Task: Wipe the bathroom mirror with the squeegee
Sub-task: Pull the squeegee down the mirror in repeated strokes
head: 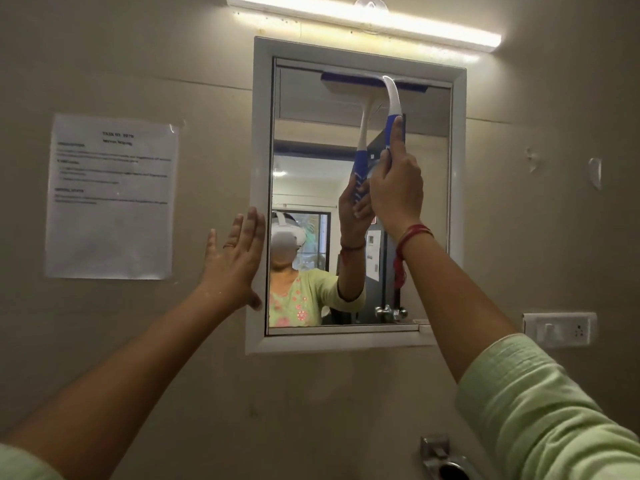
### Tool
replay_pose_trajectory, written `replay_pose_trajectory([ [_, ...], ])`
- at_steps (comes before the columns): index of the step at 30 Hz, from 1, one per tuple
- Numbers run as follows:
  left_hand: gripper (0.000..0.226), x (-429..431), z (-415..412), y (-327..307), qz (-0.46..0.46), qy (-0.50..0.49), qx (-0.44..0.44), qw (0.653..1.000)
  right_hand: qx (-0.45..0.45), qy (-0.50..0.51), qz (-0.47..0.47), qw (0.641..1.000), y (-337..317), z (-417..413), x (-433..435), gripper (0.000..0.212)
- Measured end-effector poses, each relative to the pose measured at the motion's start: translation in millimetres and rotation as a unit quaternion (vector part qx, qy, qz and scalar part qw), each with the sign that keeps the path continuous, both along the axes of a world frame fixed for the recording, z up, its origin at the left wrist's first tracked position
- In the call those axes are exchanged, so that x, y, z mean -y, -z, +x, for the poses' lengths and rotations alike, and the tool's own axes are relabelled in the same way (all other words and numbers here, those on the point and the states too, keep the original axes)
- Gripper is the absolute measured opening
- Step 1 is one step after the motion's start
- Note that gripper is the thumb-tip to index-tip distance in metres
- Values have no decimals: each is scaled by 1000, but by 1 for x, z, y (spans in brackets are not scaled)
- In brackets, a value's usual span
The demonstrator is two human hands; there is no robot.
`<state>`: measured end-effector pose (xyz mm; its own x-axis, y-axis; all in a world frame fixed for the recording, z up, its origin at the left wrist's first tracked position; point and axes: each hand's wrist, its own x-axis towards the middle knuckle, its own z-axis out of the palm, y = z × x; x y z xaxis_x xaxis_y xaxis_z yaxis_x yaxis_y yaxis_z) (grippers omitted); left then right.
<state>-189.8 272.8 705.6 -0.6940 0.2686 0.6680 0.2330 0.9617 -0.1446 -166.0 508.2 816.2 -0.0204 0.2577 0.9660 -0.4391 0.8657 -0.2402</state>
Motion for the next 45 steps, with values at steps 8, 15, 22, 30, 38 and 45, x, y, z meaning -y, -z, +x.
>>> replay_pose_trajectory([
  [8,150,1,3,0,4,16,0,1000,9,30,25,999,40,2,-9,54],
  [15,149,-1,6,-2,-6,9,4,1000,52,26,18,998,125,8,-9,56],
  [22,148,0,9,-6,-1,12,-6,1000,71,3,16,997,203,21,-2,56],
  [30,148,1,9,0,-2,25,-17,1000,156,-14,-12,988,312,46,10,59],
  [38,150,0,8,-1,-3,22,-13,1000,221,-25,-34,974,367,72,18,78],
  [45,149,-2,13,-1,6,22,-6,1000,243,-36,-35,969,379,84,24,72],
])
